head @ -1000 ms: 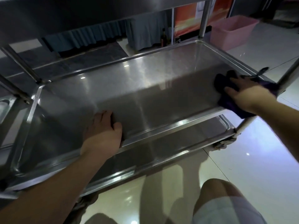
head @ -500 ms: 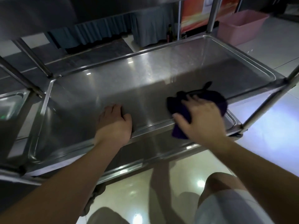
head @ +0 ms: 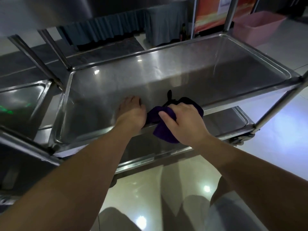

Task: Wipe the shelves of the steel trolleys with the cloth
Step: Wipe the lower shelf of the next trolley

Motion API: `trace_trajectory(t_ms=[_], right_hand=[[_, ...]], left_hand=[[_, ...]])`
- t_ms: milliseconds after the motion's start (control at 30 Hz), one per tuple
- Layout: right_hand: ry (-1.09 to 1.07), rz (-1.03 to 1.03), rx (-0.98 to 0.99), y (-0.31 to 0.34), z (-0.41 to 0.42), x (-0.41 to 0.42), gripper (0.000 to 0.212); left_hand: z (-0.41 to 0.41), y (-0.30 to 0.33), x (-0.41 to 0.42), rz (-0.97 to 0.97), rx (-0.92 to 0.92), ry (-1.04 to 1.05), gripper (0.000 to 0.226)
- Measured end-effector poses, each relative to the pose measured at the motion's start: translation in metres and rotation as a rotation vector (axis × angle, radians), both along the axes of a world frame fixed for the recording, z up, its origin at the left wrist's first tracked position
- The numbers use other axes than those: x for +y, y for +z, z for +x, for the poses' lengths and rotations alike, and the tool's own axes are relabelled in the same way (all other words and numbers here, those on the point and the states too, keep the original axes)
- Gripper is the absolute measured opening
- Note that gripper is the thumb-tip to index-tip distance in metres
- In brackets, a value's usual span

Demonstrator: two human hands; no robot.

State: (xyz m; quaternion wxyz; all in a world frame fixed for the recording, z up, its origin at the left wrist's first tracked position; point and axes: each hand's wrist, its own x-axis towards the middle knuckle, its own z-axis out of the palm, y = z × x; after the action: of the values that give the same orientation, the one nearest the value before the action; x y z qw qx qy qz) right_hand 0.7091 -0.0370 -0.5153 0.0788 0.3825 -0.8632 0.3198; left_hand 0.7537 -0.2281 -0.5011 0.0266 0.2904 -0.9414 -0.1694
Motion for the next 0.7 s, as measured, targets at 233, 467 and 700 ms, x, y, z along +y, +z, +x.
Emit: trace_trajectory(t_ms=[233, 467, 700], right_hand=[[0.019, -0.058, -0.289, 0.011, 0.026, 0.01, 0.052], [-0.002, 0.009, -0.621, -0.033, 0.048, 0.016, 0.05], [0.011, 0.079, -0.701, -0.061, 0.052, -0.002, 0.05]], left_hand=[[0.003, 0.018, -0.013, 0.064, -0.141, -0.15, 0.048], [0.05, 0.012, 0.013, -0.05, -0.027, -0.192, 0.043], [0.144, 0.0, 0.027, -0.184, 0.159, -0.354, 0.045]])
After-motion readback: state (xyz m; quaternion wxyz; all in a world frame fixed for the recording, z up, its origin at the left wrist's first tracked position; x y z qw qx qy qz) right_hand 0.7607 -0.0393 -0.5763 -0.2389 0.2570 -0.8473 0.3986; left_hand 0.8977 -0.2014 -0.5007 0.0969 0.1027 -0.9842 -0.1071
